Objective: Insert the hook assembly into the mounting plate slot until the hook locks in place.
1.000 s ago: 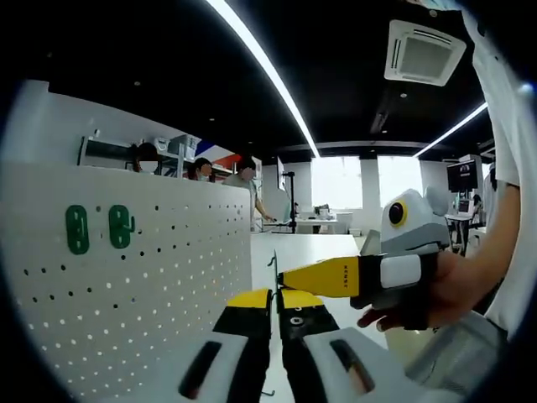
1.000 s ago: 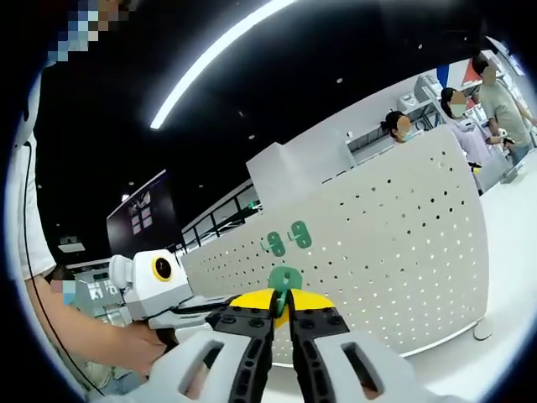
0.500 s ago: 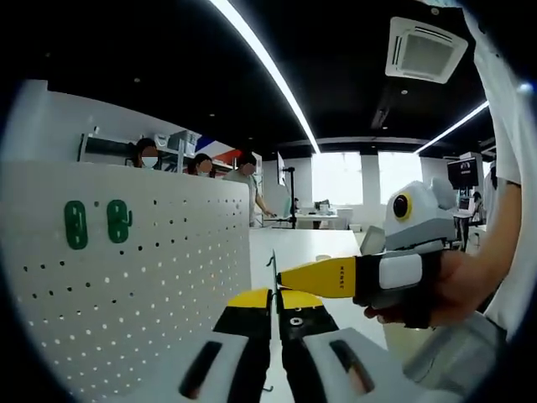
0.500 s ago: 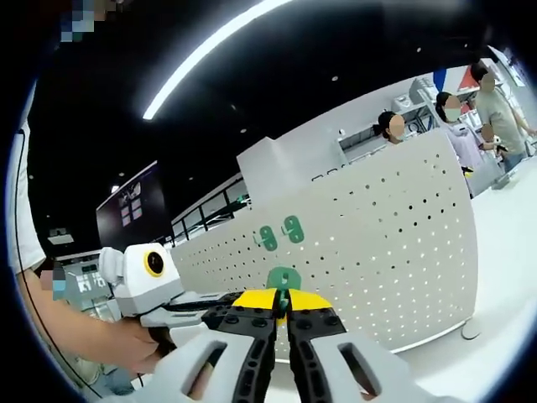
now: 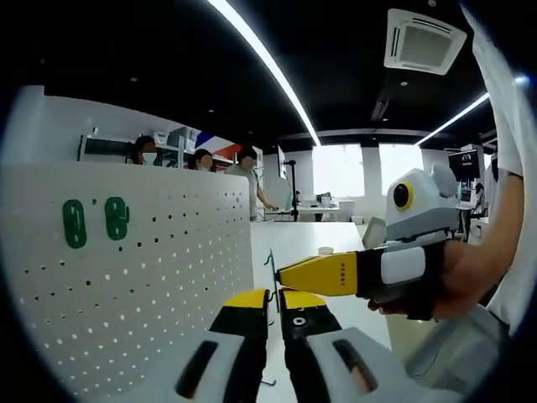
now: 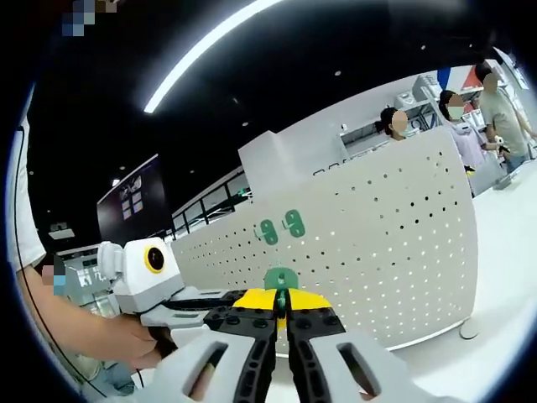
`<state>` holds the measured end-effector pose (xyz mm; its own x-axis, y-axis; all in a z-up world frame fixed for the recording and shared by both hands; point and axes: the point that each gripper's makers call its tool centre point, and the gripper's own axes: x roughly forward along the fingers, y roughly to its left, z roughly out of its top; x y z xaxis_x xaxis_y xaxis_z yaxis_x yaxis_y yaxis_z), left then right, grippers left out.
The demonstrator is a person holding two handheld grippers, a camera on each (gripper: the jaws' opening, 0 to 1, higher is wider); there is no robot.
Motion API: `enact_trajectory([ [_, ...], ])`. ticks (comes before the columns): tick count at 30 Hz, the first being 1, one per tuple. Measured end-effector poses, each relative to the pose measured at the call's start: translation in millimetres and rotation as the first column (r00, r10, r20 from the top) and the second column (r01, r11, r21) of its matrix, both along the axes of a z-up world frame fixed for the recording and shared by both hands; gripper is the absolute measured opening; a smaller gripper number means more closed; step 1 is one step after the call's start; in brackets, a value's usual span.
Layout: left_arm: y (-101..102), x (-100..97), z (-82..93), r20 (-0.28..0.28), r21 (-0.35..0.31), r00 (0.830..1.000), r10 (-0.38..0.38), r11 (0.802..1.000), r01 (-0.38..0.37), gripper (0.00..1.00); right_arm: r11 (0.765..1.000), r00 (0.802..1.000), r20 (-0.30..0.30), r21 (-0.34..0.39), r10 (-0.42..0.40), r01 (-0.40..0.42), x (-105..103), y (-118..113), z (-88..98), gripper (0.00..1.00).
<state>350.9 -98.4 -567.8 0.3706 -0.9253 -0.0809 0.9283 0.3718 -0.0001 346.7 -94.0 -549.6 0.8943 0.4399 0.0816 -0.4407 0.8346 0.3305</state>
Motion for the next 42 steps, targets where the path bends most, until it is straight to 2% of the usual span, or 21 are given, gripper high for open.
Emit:
enact_trajectory([
  [10, -2.2, 0.0, -12.9, -0.016, 0.043, 1.000, 0.001, 0.999, 0.000, 0.40, 1.000, 1.000, -0.010, 0.001, 0.011, -0.011, 0.0, 1.8, -2.0, 0.00],
  [18, -3.1, 2.4, -17.6, -0.003, 0.062, 1.000, 0.017, 0.998, -0.016, 0.65, 1.000, 1.000, -0.016, 0.008, 0.016, -0.016, -1.3, 2.0, -2.7, 0.00],
  [24, -6.3, -1.9, -21.2, -0.018, 0.072, 1.000, -0.005, 0.997, 0.006, 0.65, 1.000, 1.000, -0.019, 0.007, 0.018, -0.018, -1.8, 1.7, -3.7, 0.00],
  [31, -4.2, -0.4, -21.8, -0.015, 0.077, 1.000, 0.002, 0.997, 0.000, 0.65, 1.000, 1.000, -0.016, -0.005, 0.015, -0.015, -1.6, 0.6, -3.9, 0.00],
  [35, -0.7, 2.1, -23.1, -0.022, 0.076, 1.000, 0.016, 0.997, -0.014, 0.66, 0.991, 1.000, 0.027, -0.134, 0.012, -0.009, -1.0, 1.4, 0.8, 0.00],
  [36, -0.1, 2.5, -23.2, -0.019, 0.076, 1.000, 0.019, 0.997, -0.018, 0.66, 0.981, 0.999, 0.041, -0.194, 0.008, 0.000, -0.9, 1.8, 1.0, 0.00],
  [38, 0.4, 2.7, -23.7, -0.023, 0.076, 1.000, 0.020, 0.997, -0.018, 0.65, 0.963, 0.998, 0.061, -0.269, 0.003, 0.013, -1.3, 3.7, 1.6, 0.00],
  [40, 0.6, 2.8, -23.7, -0.021, 0.076, 1.000, 0.021, 0.997, -0.019, 0.66, 0.947, 0.997, 0.075, -0.319, -0.002, 0.026, -1.1, 5.0, 1.6, 0.00],
  [42, 0.6, 2.6, -23.7, -0.023, 0.075, 1.000, 0.021, 0.997, -0.019, 0.66, 0.949, 0.997, 0.073, -0.315, 0.004, 0.020, -1.4, 8.0, 1.7, 0.00],
])
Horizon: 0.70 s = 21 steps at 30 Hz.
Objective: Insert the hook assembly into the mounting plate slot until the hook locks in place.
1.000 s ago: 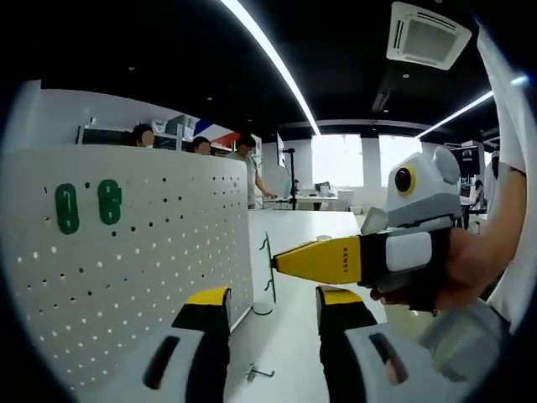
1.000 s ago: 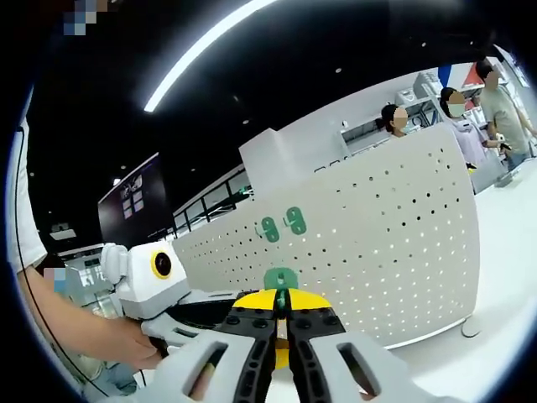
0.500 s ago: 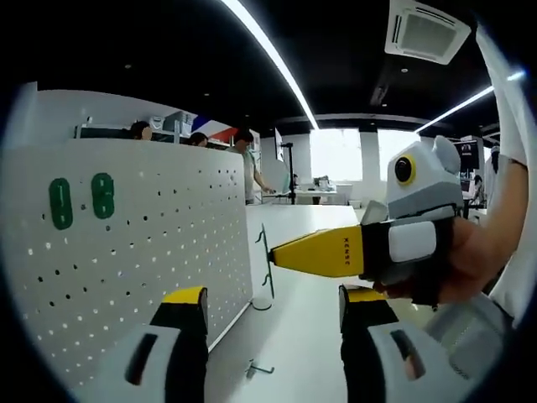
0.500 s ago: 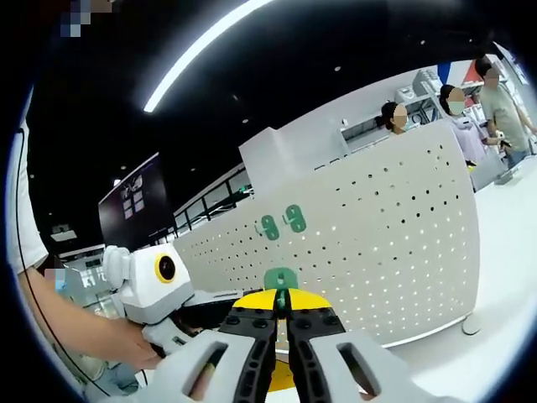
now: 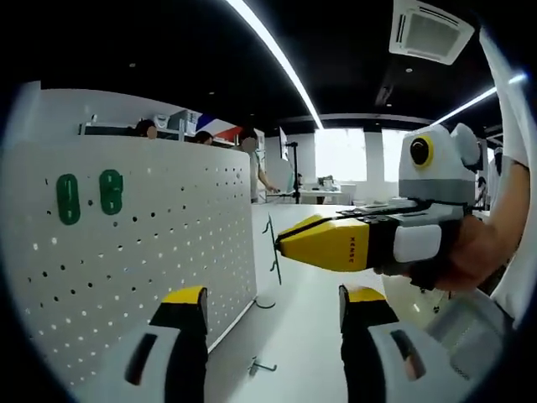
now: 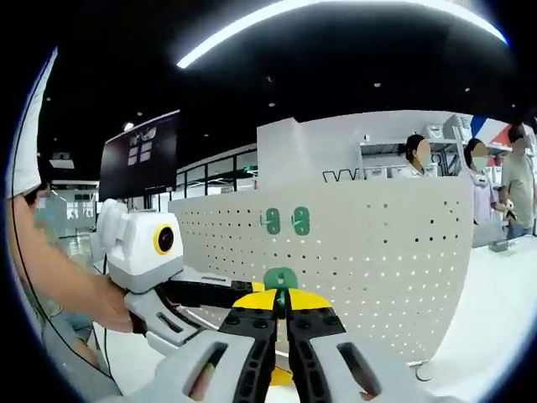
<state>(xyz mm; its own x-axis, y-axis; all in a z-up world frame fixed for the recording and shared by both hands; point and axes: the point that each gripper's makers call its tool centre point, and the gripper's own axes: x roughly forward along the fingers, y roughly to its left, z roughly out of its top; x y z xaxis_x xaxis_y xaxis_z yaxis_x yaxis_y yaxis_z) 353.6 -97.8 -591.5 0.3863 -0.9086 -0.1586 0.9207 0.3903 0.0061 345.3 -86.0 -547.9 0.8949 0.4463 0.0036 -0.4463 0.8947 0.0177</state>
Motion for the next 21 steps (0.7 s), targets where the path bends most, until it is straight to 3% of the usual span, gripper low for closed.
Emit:
enact_trajectory([
  [12, 12.7, 1.5, -1.9, -0.005, -0.005, 1.000, 0.031, 1.000, -0.031, 0.66, 0.998, 0.999, -0.013, 0.038, -0.045, 0.046, 16.1, -14.6, 2.4, 0.01],
  [21, 35.2, 3.7, -1.4, -0.018, -0.029, 0.995, 0.097, 0.995, -0.097, 0.66, 0.996, 0.997, 0.014, 0.048, -0.070, 0.069, 34.1, -24.5, 18.0, 0.01],
])
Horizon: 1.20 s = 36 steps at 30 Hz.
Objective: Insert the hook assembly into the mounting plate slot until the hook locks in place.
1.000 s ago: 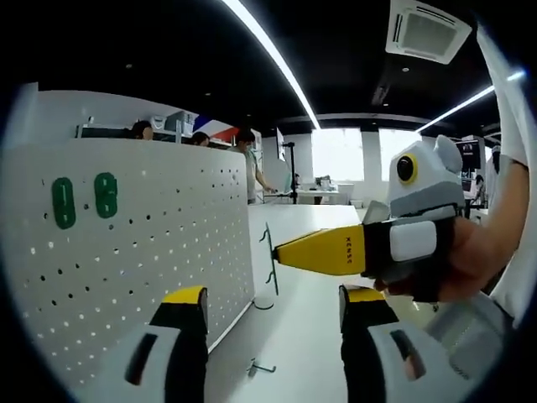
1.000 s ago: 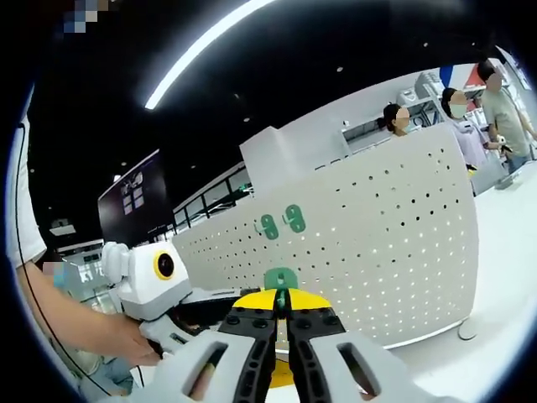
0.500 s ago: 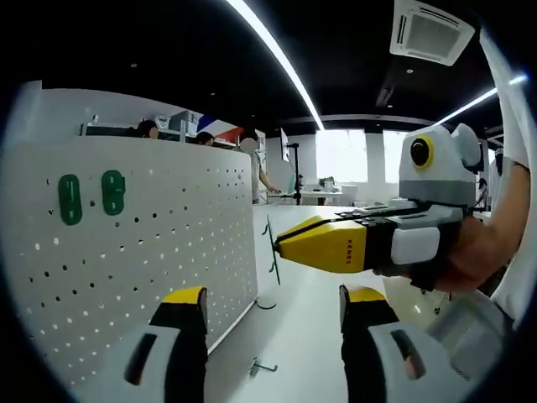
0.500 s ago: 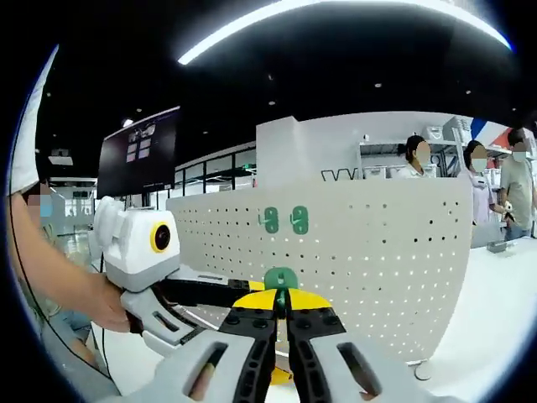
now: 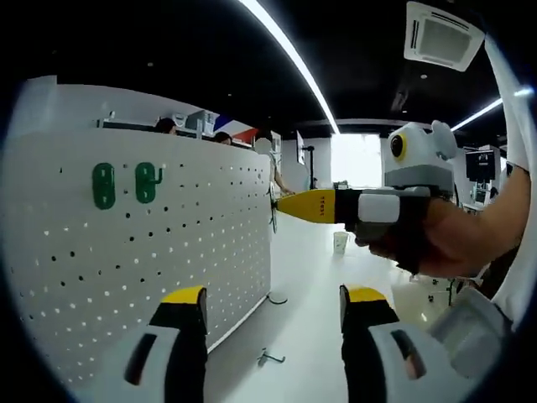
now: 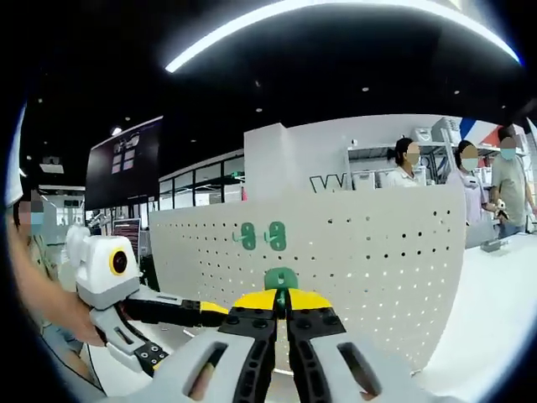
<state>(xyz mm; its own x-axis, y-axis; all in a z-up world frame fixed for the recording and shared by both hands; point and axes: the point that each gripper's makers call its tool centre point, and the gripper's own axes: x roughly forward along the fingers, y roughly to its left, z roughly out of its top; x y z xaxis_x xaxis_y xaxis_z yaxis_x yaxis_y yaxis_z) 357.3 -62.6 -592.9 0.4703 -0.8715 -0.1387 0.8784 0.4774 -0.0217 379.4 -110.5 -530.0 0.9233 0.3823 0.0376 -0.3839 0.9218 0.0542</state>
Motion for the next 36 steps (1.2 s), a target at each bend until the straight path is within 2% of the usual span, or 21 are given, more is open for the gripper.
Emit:
enact_trajectory([
  [19, 40.1, -5.2, -3.7, 0.010, 0.022, 0.996, 0.088, 0.996, -0.088, 0.66, 0.999, 0.999, 0.037, 0.021, -0.025, 0.025, 29.4, -8.4, 15.6, 0.01],
  [26, 51.1, -8.0, 0.8, 0.016, -0.002, 0.993, 0.115, 0.993, -0.115, 0.67, 0.999, 0.998, 0.046, 0.017, -0.033, 0.032, 40.6, -10.0, 19.3, 0.01],
  [36, 72.9, -13.1, -3.2, 0.012, -0.014, 0.987, 0.160, 0.987, -0.160, 0.67, 0.999, 0.997, 0.065, 0.013, -0.050, 0.050, 53.9, -12.8, 26.0, 0.01],
])
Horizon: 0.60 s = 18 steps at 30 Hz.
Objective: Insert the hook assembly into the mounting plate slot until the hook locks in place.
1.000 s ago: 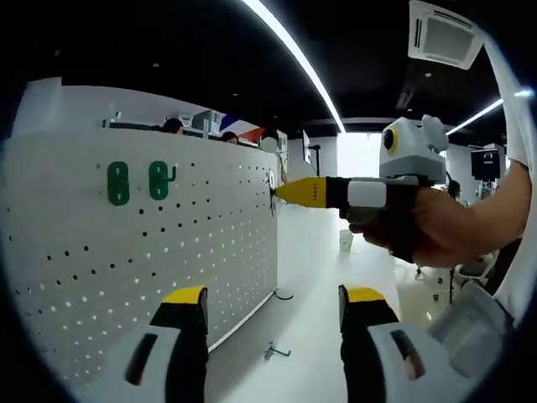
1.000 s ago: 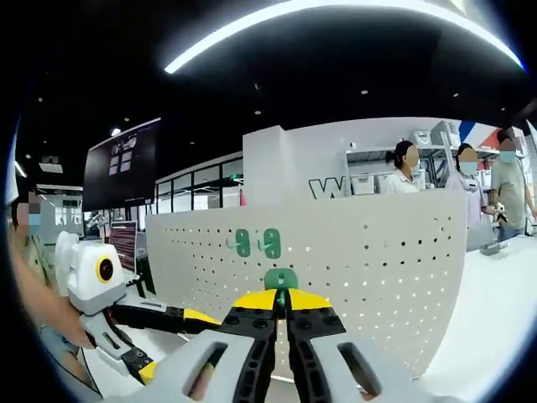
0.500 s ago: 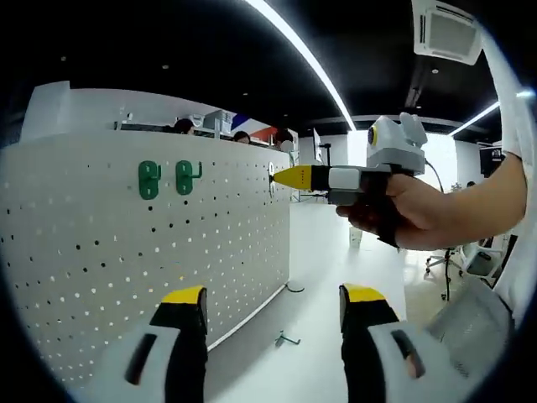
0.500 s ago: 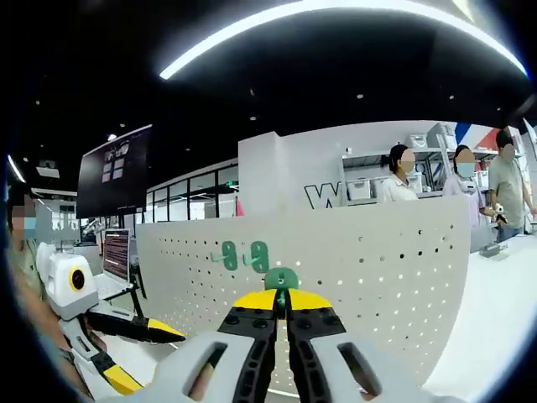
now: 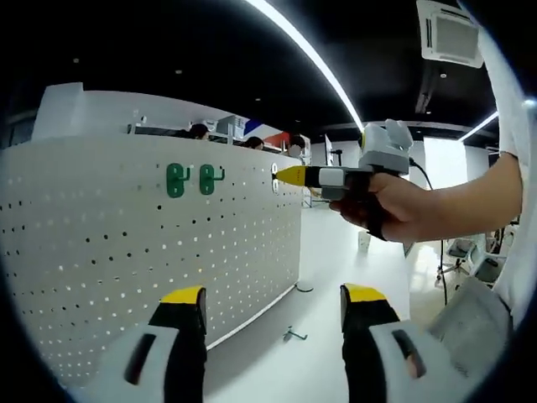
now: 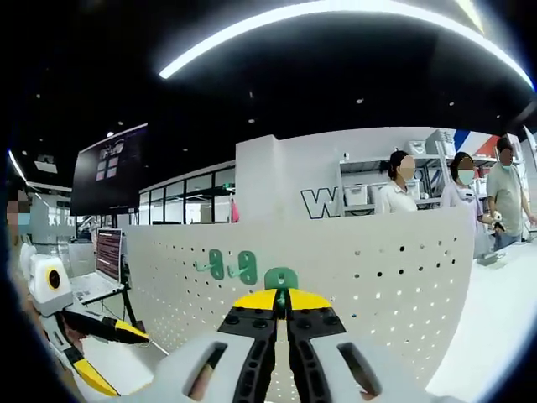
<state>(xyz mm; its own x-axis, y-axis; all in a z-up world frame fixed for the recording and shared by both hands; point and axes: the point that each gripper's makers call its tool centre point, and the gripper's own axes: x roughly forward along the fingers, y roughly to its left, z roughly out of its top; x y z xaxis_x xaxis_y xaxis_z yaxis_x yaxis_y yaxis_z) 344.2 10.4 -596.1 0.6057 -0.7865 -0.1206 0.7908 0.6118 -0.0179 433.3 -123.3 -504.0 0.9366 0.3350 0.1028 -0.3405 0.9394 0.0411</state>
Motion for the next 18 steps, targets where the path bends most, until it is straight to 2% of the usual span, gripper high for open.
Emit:
enact_trajectory([
  [12, 24.1, -4.3, -1.5, 0.008, -0.007, 0.999, 0.053, 0.999, -0.053, 0.67, 1.000, 0.999, 0.037, -0.030, -0.004, 0.005, 17.5, 7.4, 10.8, 0.01],
  [18, 31.5, -6.3, -5.4, -0.005, -0.008, 0.997, 0.072, 0.997, -0.072, 0.67, 0.999, 0.999, 0.047, -0.037, -0.005, 0.007, 25.0, 9.3, 15.0, 0.01],
])
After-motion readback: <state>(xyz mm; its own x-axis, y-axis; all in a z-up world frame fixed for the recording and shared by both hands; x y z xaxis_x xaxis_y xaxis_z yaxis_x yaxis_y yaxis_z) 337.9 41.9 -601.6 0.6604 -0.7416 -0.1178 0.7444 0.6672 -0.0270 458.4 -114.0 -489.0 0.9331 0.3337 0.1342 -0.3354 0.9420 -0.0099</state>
